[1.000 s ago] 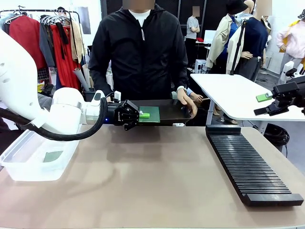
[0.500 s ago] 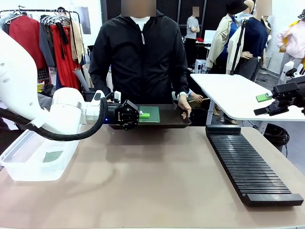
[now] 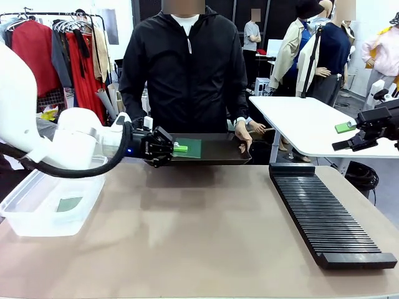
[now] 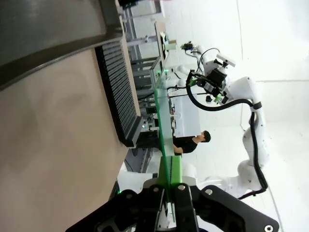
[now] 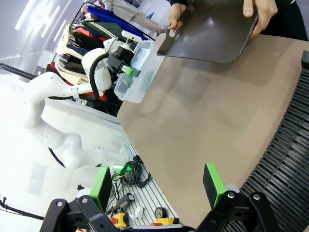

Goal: Sort PCBs into racks and boxes based on the side picked up.
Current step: If the short side of the Blank PCB is picked up, insert it into the PCB Rack ; if the long side is picked up, place it in the Organizing box.

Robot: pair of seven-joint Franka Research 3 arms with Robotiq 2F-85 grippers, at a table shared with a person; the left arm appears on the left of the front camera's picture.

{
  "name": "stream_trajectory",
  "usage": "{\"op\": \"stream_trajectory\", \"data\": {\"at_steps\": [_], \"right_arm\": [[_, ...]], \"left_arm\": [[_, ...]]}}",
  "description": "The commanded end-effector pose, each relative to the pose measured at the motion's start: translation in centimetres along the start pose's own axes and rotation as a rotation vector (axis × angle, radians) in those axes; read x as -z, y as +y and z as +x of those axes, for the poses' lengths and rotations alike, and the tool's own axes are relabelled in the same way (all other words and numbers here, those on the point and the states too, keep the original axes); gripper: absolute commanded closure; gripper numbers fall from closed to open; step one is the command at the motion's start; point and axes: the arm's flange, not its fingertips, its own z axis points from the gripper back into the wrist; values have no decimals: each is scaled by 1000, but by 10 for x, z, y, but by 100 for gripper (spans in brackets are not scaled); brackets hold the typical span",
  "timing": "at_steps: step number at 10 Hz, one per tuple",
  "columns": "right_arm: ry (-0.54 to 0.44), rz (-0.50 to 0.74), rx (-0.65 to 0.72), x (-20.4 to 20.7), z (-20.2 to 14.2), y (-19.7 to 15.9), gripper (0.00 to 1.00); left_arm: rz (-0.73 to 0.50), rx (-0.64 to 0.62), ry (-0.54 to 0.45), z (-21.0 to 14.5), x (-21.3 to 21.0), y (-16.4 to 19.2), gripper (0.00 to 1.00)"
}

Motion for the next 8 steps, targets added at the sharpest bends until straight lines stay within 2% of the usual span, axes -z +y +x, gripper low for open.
{"op": "stream_trajectory", "data": {"at_steps": [1,3,5,7,8], "right_arm": [[2,1,-5,1,1,2,0],[2,1,-5,1,1,2,0],[2,1,-5,1,1,2,0],[2,1,-5,1,1,2,0],[2,1,-5,1,1,2,0]], "left_arm": [[29,-44,6,-14,-38,-25,100],[128,-87,-41,-20,-77,-41,100],[275,-59,-98,-24,-127,-62,100],[451,-86,-137,-32,-171,-81,100],[488,-75,-165,-36,-193,-95,100]]}}
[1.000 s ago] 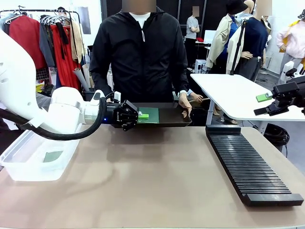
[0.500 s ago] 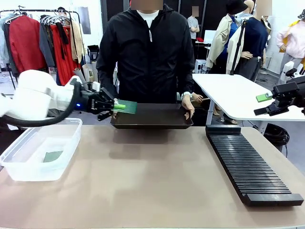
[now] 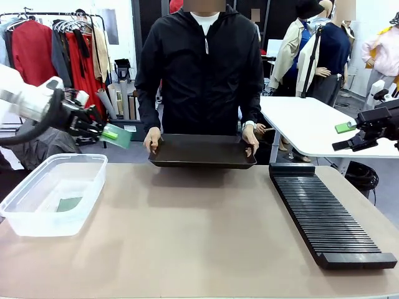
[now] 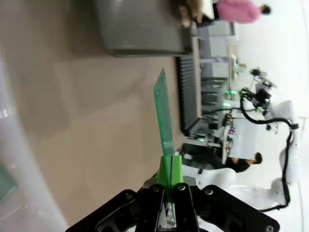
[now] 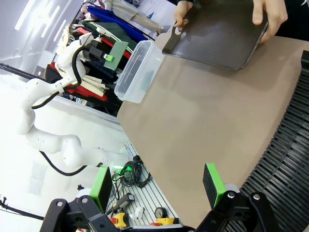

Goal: Sort PCBs into racks and boxes based on the side picked up.
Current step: If the short side of the Blank PCB is picked up, insert it into the PCB Rack ; if the long side is picked up, place it in the Organizing box.

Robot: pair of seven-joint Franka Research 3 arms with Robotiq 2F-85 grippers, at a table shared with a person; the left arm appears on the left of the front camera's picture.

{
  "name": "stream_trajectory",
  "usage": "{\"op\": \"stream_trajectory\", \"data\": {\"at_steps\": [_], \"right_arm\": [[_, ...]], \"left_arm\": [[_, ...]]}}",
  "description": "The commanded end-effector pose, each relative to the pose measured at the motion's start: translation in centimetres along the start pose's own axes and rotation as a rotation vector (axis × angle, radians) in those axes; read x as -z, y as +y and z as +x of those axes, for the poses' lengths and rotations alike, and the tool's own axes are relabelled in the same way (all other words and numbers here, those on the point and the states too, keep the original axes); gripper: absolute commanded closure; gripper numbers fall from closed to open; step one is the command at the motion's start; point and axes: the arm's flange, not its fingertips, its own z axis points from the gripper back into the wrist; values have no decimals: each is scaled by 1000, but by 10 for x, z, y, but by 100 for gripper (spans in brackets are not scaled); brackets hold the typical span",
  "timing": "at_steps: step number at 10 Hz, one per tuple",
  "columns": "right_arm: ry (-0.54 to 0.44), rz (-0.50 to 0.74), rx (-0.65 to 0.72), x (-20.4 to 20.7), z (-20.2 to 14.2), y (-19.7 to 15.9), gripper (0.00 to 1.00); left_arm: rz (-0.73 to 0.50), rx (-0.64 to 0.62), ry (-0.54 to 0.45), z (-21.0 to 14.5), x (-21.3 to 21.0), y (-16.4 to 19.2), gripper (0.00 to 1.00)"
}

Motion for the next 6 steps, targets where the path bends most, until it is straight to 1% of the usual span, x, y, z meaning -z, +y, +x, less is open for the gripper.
{"op": "stream_trajectory", "data": {"at_steps": [1,2,3,4,5,6], "right_arm": [[2,1,-5,1,1,2,0],[2,1,-5,1,1,2,0],[2,1,-5,1,1,2,0],[2,1,-5,1,1,2,0],[2,1,-5,1,1,2,0],[2,1,-5,1,1,2,0]], "left_arm": [[89,-42,-30,-5,-30,-10,100],[139,-60,-30,-5,-47,-10,100],[221,-118,10,-3,-63,-7,100],[273,-159,9,0,-80,-6,100],[298,-196,18,4,-91,-6,100],[380,-245,-2,11,-98,-7,100]]}}
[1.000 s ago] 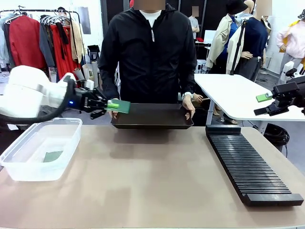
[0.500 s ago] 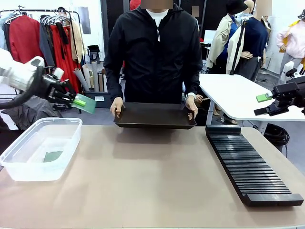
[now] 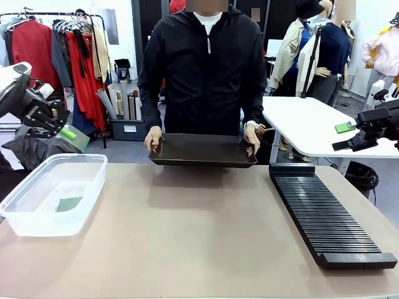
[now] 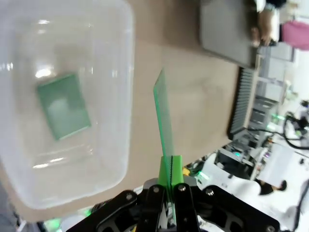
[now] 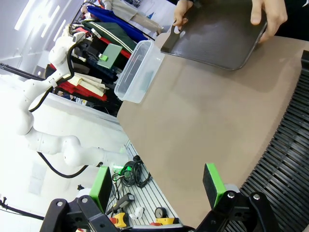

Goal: Sort PCBs into racks and boxes based on the side picked up.
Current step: If the short side of the Blank PCB is picked up, insert it into the PCB Rack ; if the long side is picked up, place it in the Organizing box.

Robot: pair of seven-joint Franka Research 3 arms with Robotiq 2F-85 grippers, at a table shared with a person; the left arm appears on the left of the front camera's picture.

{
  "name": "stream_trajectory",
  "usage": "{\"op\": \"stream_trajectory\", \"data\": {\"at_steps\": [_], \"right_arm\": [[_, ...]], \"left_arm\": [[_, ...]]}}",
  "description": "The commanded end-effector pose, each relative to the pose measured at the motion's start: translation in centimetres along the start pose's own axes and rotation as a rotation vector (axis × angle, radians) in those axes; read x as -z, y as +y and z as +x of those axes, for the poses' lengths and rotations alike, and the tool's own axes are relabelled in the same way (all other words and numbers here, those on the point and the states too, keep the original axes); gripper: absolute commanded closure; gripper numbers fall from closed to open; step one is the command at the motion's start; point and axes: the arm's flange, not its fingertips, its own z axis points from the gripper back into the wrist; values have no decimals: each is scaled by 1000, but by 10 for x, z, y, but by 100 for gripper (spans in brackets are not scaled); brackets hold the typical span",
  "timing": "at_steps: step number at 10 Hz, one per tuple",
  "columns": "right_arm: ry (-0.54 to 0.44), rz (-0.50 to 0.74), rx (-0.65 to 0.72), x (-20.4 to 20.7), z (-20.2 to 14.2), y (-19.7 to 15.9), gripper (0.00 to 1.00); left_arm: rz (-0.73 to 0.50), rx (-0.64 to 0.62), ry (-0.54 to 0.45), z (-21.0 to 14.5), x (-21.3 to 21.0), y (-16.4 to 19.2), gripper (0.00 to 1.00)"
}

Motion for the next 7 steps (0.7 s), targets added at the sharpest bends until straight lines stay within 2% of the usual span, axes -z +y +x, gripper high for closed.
{"op": "stream_trajectory", "data": {"at_steps": [1,4,7], "right_arm": [[2,1,-5,1,1,3,0],[2,1,-5,1,1,3,0],[2,1,-5,1,1,3,0]], "left_arm": [[138,-86,20,16,-7,-12,100],[344,-106,33,31,7,-22,100],[394,8,33,34,28,-27,100]]}}
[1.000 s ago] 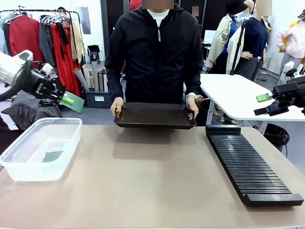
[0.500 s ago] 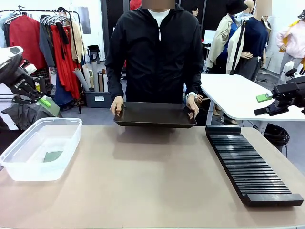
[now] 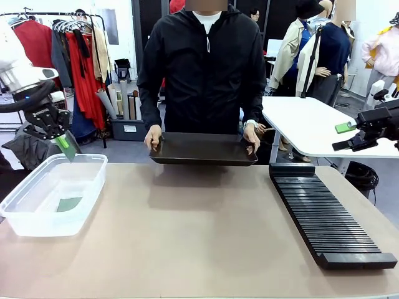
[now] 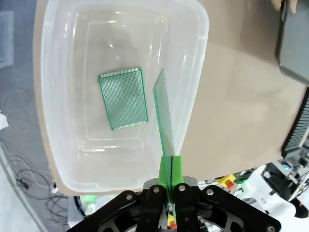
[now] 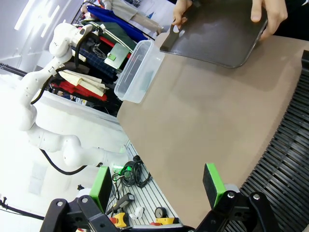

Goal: Sort PCBs into racks and boxes based on the side picked up.
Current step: If the short side of the Blank PCB is picked up, insert it into the PCB Rack ; if the long side is picked up, place it in the Organizing box.

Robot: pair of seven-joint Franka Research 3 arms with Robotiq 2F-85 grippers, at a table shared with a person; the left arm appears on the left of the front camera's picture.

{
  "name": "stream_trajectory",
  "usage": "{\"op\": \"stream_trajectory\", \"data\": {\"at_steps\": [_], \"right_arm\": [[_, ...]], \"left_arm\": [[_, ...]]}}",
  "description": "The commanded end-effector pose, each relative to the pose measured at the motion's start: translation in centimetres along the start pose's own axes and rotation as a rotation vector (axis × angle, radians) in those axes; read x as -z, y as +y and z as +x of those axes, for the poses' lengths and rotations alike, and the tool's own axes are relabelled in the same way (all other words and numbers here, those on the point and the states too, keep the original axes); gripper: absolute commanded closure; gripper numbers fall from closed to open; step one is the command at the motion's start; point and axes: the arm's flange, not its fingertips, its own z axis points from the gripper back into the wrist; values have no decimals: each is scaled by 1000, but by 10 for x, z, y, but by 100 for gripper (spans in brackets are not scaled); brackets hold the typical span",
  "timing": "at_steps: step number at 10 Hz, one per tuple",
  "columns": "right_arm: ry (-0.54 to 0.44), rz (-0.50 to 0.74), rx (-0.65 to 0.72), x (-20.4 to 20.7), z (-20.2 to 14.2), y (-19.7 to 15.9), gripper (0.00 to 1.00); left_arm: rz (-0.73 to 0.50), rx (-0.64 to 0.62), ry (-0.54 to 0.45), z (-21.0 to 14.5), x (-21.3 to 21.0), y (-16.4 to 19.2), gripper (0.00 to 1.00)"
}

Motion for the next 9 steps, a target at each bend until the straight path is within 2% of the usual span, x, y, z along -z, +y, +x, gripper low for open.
{"op": "stream_trajectory", "data": {"at_steps": [1,4,9], "right_arm": [[2,1,-5,1,1,3,0],[2,1,-5,1,1,3,0],[2,1,-5,1,1,3,0]], "left_arm": [[8,65,-10,1,9,5,100],[58,74,-5,1,44,23,100],[19,129,-5,6,83,45,100]]}}
